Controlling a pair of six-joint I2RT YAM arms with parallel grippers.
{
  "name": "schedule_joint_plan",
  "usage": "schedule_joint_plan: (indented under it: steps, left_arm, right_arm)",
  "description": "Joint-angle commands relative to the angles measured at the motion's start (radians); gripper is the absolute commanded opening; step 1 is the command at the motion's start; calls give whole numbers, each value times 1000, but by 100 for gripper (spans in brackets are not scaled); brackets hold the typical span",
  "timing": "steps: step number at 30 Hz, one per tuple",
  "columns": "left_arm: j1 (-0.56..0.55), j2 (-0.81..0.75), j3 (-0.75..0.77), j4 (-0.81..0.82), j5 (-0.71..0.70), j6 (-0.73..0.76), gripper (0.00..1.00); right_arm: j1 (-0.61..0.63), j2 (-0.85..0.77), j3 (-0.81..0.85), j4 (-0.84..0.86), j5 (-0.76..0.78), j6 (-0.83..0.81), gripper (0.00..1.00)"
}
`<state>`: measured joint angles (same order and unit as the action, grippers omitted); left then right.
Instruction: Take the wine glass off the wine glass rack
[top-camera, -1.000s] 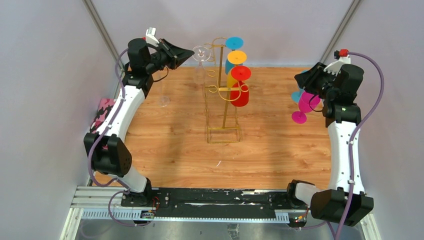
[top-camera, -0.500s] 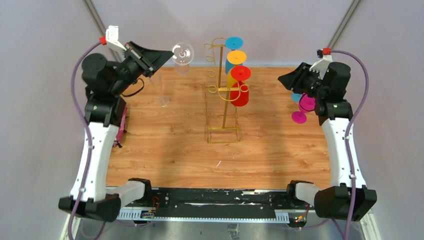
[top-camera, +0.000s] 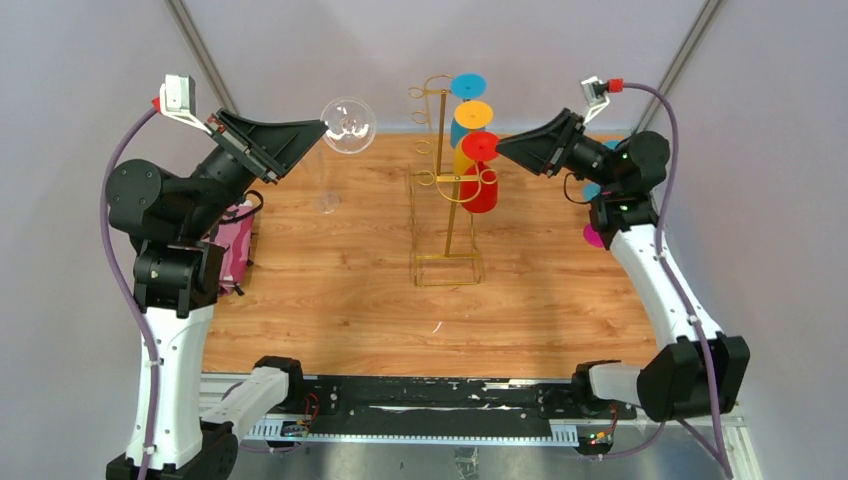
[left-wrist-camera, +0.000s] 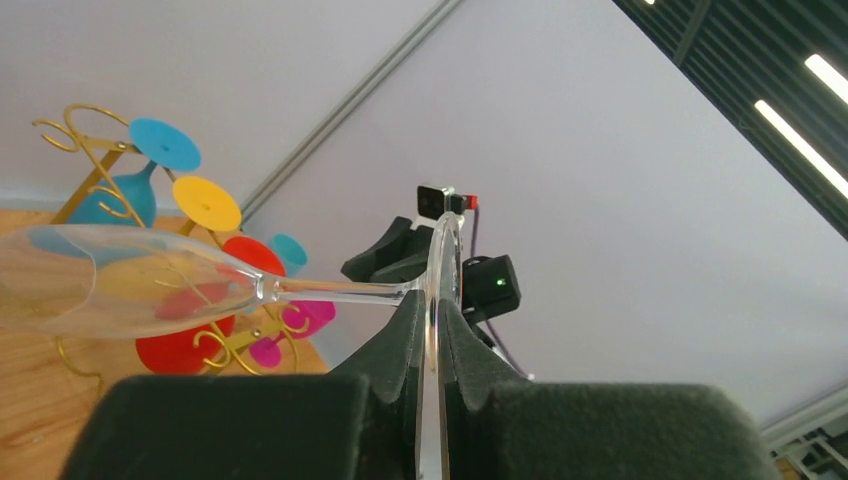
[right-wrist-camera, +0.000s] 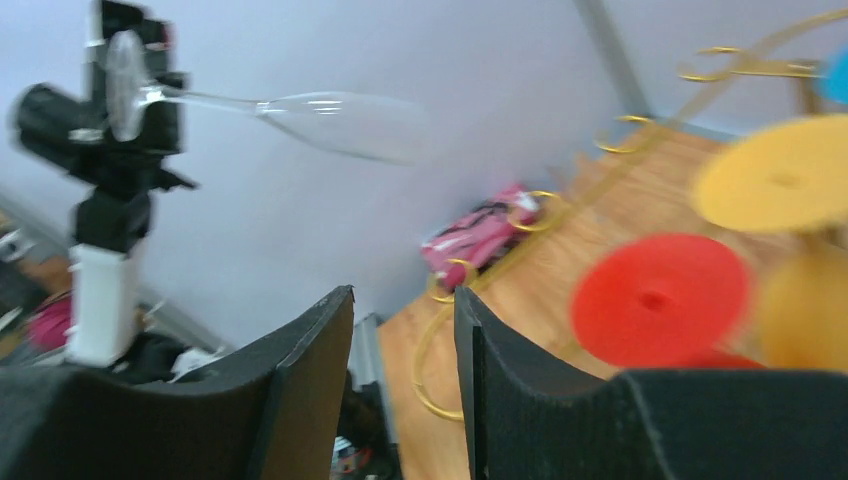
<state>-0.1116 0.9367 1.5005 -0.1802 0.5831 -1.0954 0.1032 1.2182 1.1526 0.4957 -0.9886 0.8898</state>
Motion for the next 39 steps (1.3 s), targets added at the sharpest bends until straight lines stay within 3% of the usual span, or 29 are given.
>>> schedule_joint_plan:
  steps: [1,3,12,32,39]
  left_arm:
    - [3,-28,15,62,41,-78,0]
    - [3,-50,-5,93,39,-111,0]
    - [3,-65,52,141,50,-180,0]
    - [3,-117,47,163,43,-214,0]
    - [3,-113,53,165,44,-218,0]
  right_arm:
    - [117,76,26,572,-127,406,47]
    - [172,142,59,697,-116,519,52]
    - [293,438,235,1061,-24,861,57]
    - [504,731,621,945,23,874,59]
    - [515,725,615,845,18,796,59]
